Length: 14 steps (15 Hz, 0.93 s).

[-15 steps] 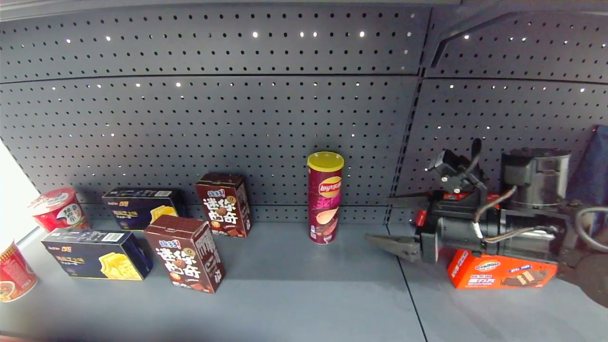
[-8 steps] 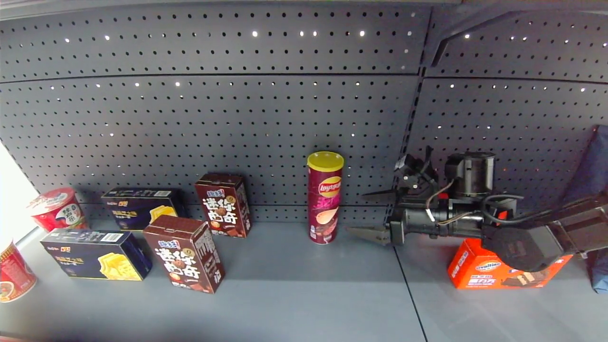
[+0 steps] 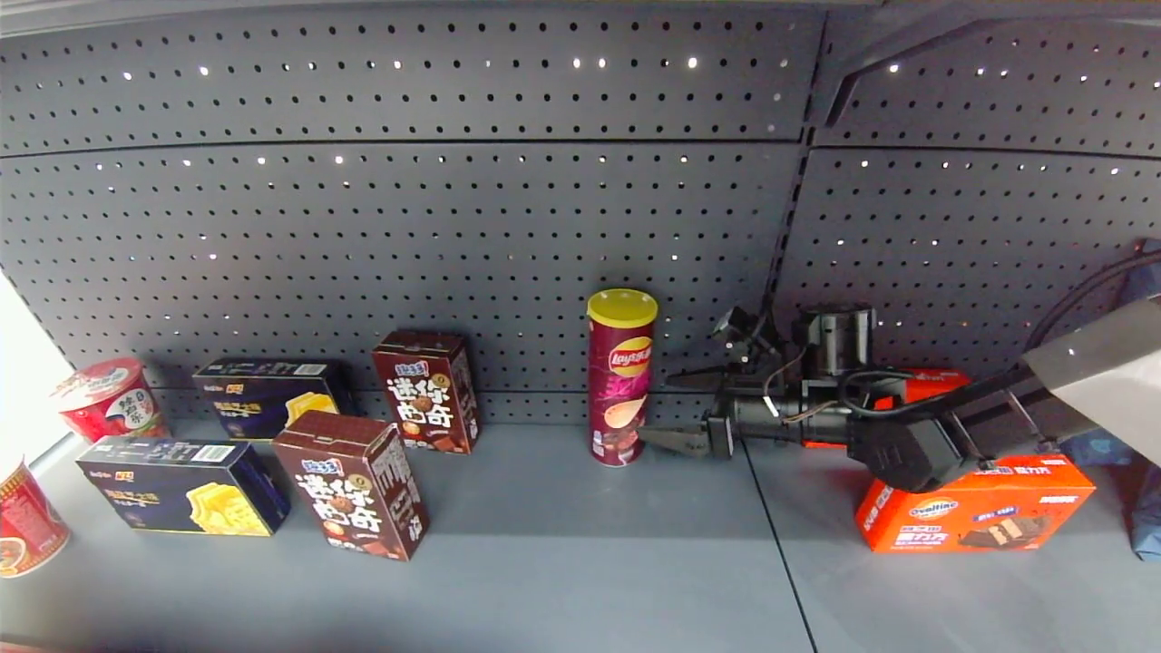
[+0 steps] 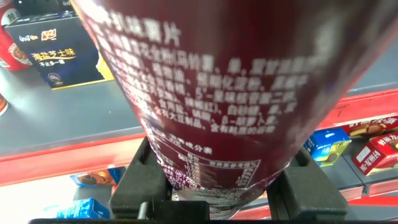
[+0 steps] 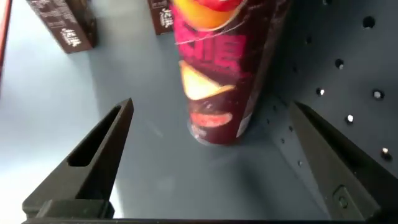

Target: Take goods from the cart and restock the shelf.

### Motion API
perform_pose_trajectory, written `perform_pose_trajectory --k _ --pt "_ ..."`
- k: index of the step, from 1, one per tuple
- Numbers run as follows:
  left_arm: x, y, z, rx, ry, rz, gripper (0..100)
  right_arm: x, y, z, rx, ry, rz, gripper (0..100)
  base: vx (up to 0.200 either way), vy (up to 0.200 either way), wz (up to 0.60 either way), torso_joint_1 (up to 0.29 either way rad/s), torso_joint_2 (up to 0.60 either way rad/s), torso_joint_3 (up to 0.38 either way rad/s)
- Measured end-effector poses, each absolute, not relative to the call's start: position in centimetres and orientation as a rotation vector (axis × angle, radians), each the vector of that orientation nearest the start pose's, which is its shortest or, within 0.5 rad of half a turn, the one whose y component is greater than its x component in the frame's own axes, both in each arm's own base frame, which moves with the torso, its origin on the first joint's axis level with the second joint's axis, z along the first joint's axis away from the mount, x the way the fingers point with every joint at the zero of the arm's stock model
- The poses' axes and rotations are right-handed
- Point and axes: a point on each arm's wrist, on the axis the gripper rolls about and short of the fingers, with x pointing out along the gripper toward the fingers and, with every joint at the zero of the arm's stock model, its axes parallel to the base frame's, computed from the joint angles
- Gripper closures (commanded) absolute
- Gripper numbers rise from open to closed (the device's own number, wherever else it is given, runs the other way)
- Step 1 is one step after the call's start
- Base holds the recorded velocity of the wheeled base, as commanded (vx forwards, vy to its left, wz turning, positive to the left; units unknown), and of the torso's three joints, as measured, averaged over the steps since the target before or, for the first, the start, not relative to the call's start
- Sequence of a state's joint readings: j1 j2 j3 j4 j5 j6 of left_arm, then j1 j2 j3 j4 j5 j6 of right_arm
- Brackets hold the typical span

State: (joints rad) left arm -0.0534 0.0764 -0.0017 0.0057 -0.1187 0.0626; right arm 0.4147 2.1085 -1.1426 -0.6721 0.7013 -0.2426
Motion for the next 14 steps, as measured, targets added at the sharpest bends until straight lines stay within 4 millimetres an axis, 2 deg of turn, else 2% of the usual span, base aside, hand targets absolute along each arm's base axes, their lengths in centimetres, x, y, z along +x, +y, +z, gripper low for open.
perform_pose_trajectory --k 6,14 --pt "-1.7 -0.2 7.7 0.061 0.075 -0.176 100 38.8 18.8 11.3 -0.167 0.172 1.152 0 0.0 0.0 0.0 0.0 0.0 0.0" --pt "-1.7 -0.2 7.7 0.063 0.075 -0.177 100 40.5 20.2 9.8 -0.163 0.171 1.17 0 0.0 0.0 0.0 0.0 0.0 0.0"
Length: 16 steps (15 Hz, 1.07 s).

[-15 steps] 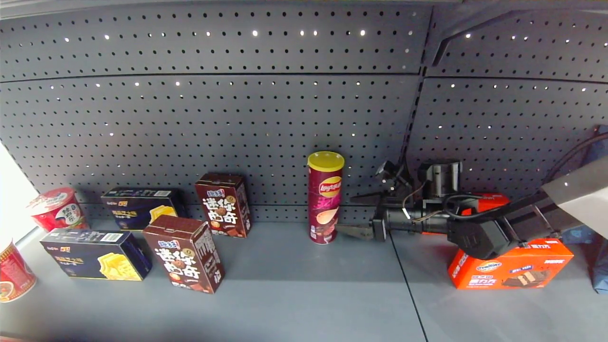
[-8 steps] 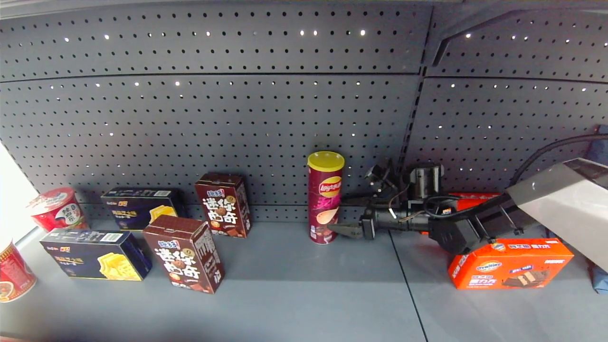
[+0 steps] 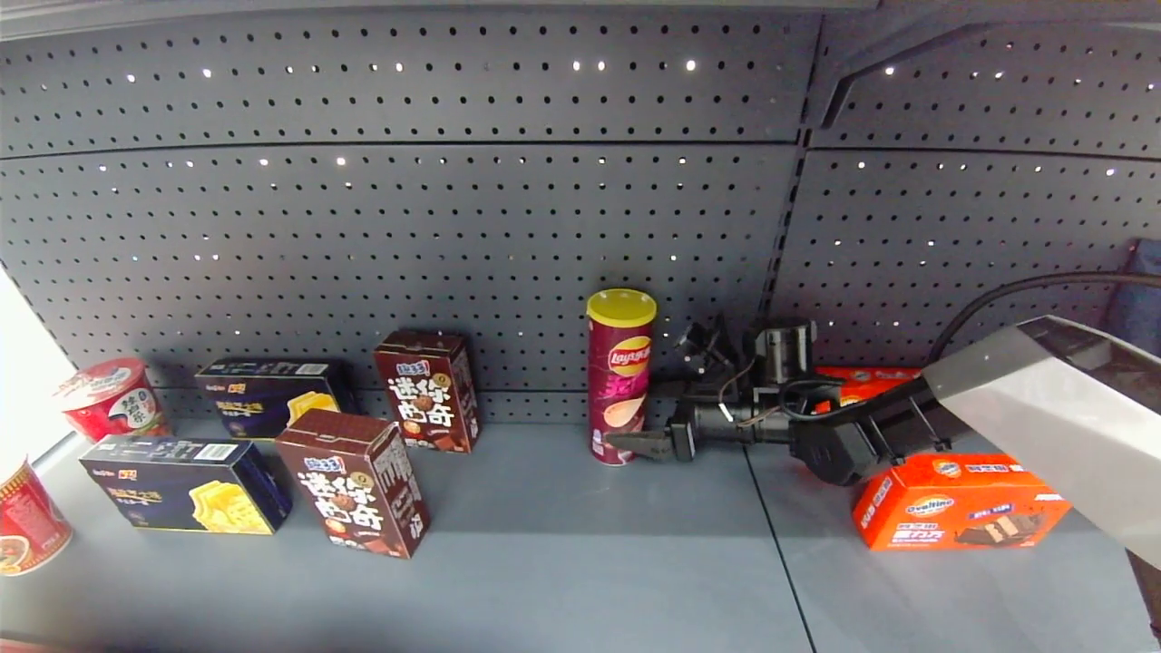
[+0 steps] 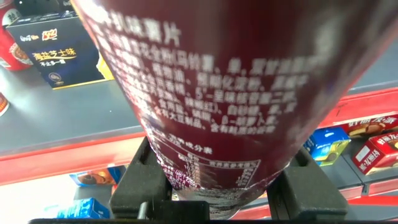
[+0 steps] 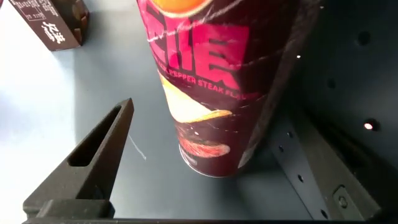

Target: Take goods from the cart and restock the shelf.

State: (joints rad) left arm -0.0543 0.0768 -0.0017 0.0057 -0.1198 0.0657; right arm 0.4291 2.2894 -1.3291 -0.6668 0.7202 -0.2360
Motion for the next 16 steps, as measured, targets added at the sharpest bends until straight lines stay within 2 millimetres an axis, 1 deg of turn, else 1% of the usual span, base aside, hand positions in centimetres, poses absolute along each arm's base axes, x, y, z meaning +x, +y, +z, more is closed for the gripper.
perform_pose_trajectory --k 8,9,12,16 --pt "-1.7 -0.2 7.7 0.062 0.075 -0.176 100 42.1 21.1 8.6 -0.154 0.165 1.174 0 0.0 0.0 0.0 0.0 0.0 0.0" --pt "-1.7 -0.2 7.7 0.062 0.075 -0.176 100 42.2 21.2 8.5 -0.154 0.164 1.173 100 0.0 0.0 0.0 0.0 0.0 0.0" --pt "-1.7 -0.2 7.7 0.062 0.076 -0.176 100 42.5 21.0 8.3 -0.159 0.156 1.15 100 0.0 0.0 0.0 0.0 0.0 0.0" --pt "-1.7 -0.2 7.7 0.062 0.076 -0.176 100 42.2 21.2 8.2 -0.161 0.167 1.142 100 0.0 0.0 0.0 0.0 0.0 0.0"
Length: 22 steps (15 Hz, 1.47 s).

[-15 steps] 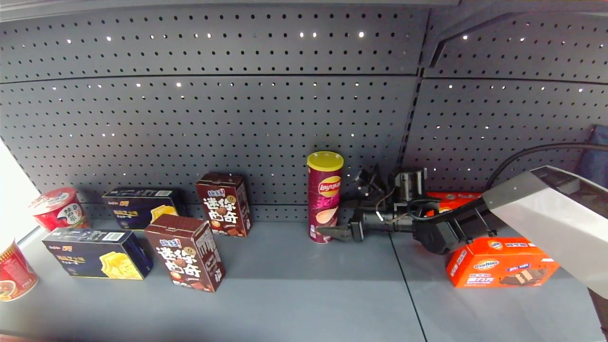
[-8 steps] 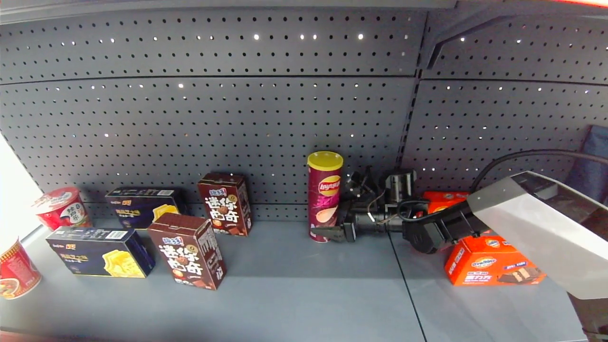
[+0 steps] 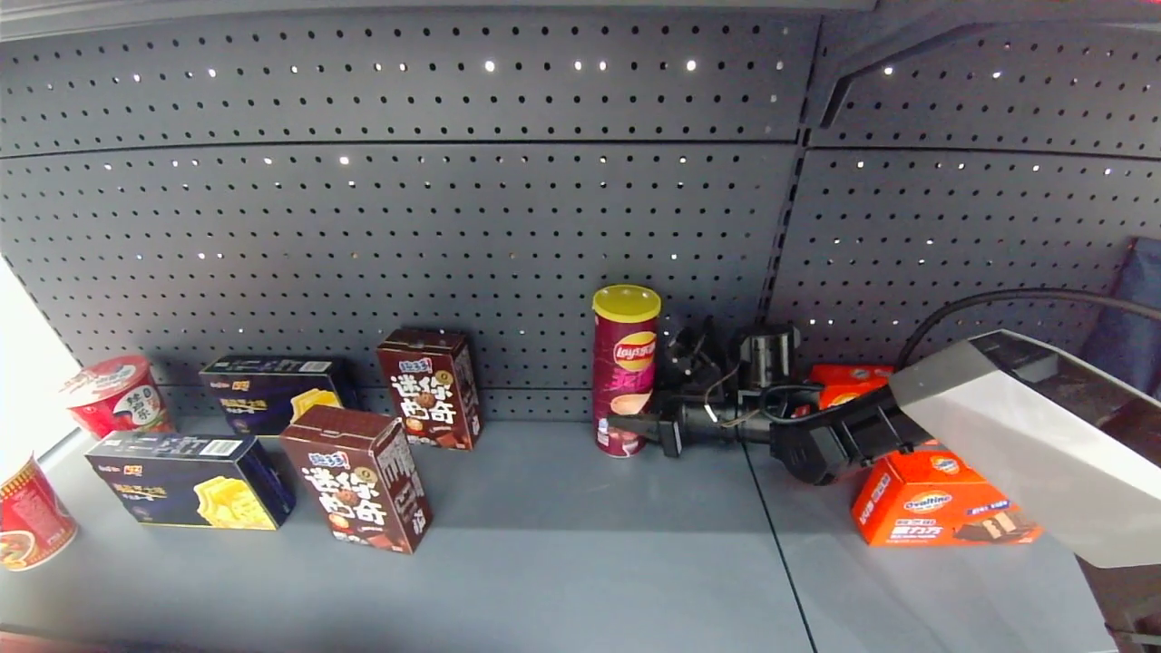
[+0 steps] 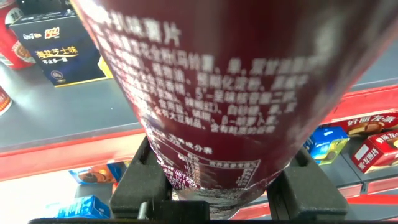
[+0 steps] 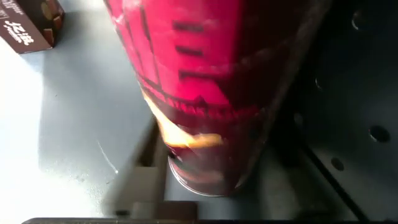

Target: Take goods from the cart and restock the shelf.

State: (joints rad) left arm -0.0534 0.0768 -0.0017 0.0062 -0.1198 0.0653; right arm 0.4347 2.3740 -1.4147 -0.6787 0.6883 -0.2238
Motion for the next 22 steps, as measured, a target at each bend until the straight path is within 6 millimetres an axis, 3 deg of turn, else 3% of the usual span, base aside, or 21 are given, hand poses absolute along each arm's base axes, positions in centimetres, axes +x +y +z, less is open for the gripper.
perform_pose_trajectory --k 5,10,17,22 --pt "-1.7 -0.2 7.7 0.062 0.075 -0.177 100 39.0 21.1 9.2 -0.164 0.184 1.164 100 0.0 0.0 0.0 0.0 0.0 0.0" --pt "-1.7 -0.2 7.7 0.063 0.075 -0.178 100 34.7 19.8 12.5 -0.172 0.16 1.162 100 0.0 0.0 0.0 0.0 0.0 0.0" --pt "-1.7 -0.2 7.7 0.063 0.075 -0.178 100 25.3 18.6 16.3 -0.156 0.187 1.119 100 0.0 0.0 0.0 0.0 0.0 0.0" --pt "-1.7 -0.2 7.7 0.062 0.075 -0.179 100 18.7 14.8 15.9 -0.173 0.233 1.038 100 0.0 0.0 0.0 0.0 0.0 0.0"
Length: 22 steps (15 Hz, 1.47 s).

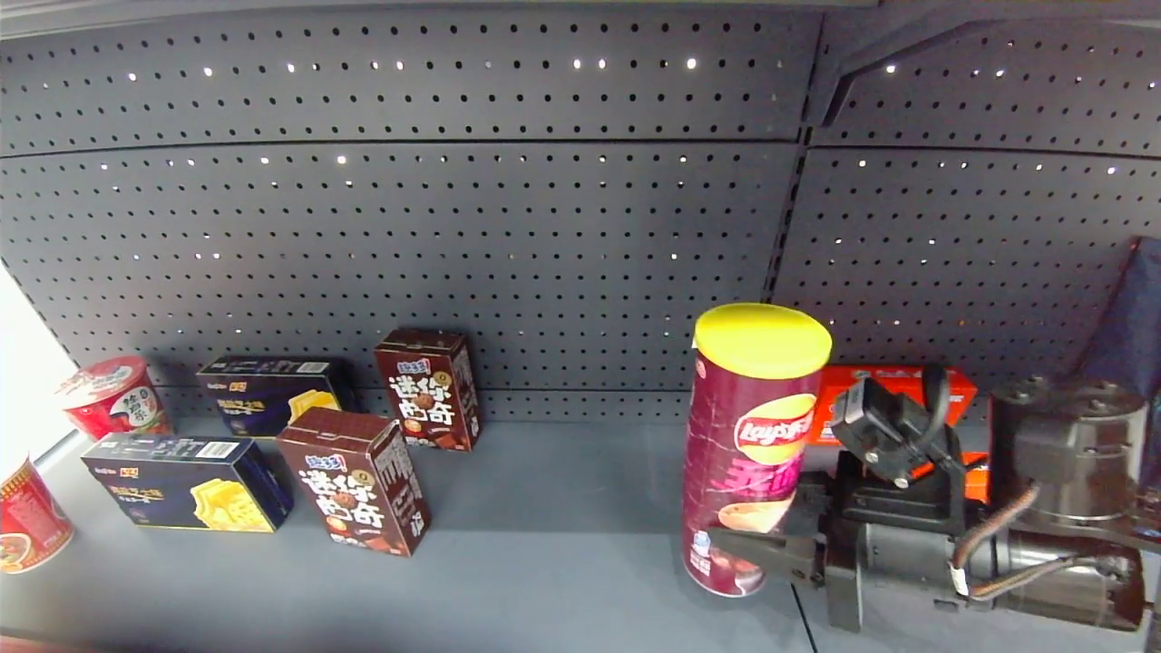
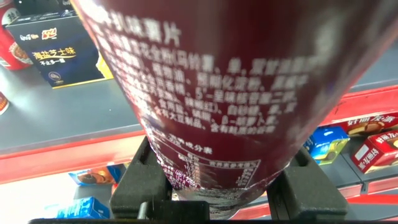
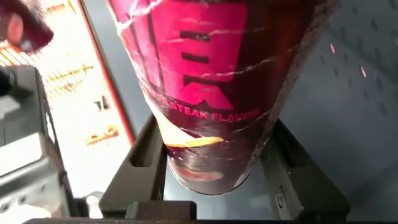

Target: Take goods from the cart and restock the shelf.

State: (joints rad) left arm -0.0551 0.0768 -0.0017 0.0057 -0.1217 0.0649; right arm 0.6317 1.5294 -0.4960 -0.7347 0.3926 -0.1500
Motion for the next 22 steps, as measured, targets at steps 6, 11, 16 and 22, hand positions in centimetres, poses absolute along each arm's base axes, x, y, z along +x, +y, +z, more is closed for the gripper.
perform_pose_trajectory --k 6,11,16,22 --pt "-1.7 -0.2 7.7 0.06 0.077 -0.178 100 15.7 12.5 14.0 -0.175 0.218 0.999 100 0.0 0.0 0.0 0.0 0.0 0.0" --pt "-1.7 -0.2 7.7 0.06 0.077 -0.179 100 16.0 12.3 13.1 -0.159 0.27 0.981 100 0.0 0.0 0.0 0.0 0.0 0.0" --pt "-1.7 -0.2 7.7 0.057 0.077 -0.178 100 17.6 13.2 12.6 -0.166 0.297 0.972 100 0.0 0.0 0.0 0.0 0.0 0.0" --pt "-1.7 -0.2 7.7 0.055 0.077 -0.177 100 19.0 14.9 11.5 -0.183 0.316 0.996 100 0.0 0.0 0.0 0.0 0.0 0.0"
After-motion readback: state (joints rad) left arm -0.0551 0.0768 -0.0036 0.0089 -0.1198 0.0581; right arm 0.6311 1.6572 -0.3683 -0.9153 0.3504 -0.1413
